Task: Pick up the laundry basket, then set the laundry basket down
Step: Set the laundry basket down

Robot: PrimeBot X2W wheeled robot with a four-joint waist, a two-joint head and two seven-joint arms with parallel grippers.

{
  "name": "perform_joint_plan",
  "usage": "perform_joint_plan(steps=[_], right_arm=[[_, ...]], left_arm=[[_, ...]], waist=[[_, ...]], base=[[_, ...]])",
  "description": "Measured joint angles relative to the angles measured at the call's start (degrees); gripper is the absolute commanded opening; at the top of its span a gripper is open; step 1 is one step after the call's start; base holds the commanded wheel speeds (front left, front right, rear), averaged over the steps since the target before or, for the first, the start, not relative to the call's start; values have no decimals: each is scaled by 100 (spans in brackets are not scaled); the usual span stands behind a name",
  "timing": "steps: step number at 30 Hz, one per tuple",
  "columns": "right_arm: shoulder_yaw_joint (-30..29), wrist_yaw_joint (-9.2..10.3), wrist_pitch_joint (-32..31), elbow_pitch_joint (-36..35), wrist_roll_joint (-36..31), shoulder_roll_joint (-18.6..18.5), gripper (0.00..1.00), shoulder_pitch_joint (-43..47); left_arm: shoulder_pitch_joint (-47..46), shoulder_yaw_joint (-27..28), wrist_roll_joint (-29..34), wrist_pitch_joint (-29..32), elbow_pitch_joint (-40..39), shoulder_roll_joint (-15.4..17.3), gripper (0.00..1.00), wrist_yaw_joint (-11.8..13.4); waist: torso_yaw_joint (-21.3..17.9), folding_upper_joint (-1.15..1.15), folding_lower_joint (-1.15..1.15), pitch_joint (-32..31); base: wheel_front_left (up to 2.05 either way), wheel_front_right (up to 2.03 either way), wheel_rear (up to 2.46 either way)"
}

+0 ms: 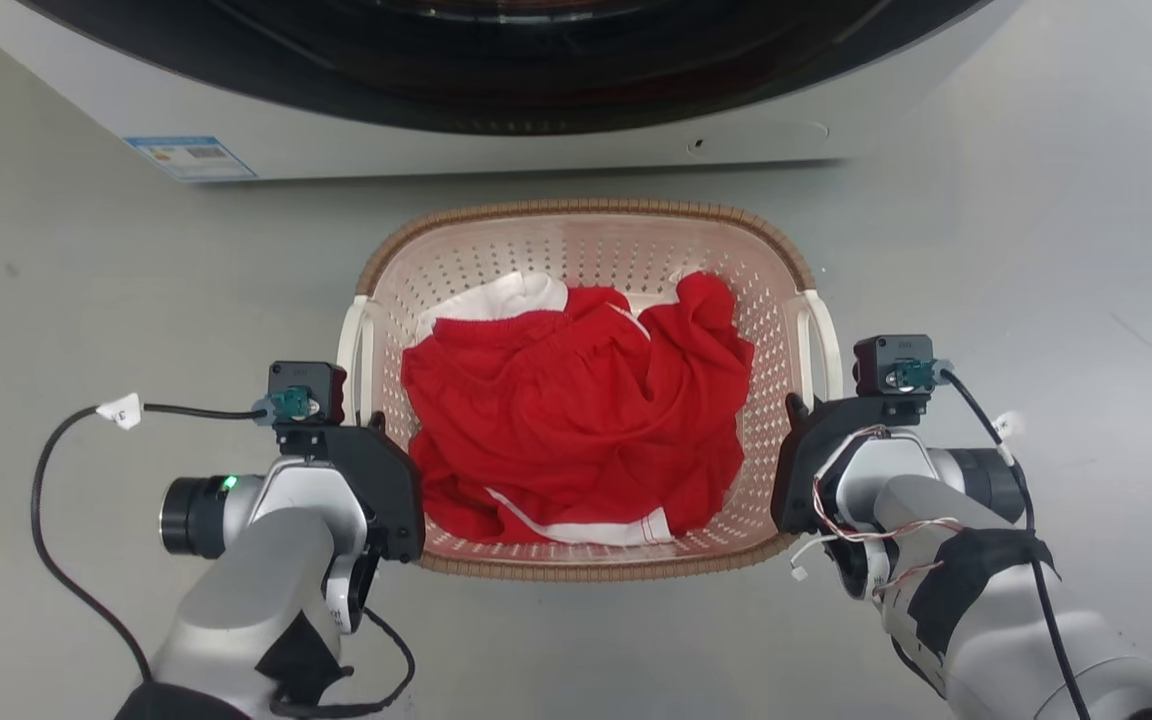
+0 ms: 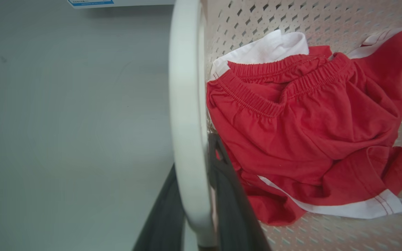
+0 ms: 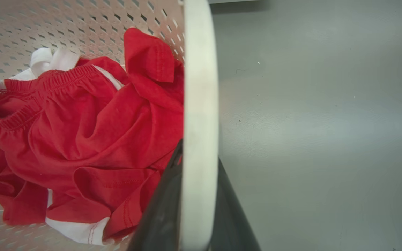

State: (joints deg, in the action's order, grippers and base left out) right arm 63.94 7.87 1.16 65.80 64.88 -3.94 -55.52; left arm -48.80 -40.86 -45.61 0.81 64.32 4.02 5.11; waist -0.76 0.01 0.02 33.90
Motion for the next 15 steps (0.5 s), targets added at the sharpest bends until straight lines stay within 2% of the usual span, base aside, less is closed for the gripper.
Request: perform_joint_plan(steps=[15], right_arm=[[-9,-9,204,110,-81,9,0,-626]], left_arm=[[-648,67,33,-216,99,26,0,-9]], waist=[[19,0,-1,1045]], base=[[0,0,0]])
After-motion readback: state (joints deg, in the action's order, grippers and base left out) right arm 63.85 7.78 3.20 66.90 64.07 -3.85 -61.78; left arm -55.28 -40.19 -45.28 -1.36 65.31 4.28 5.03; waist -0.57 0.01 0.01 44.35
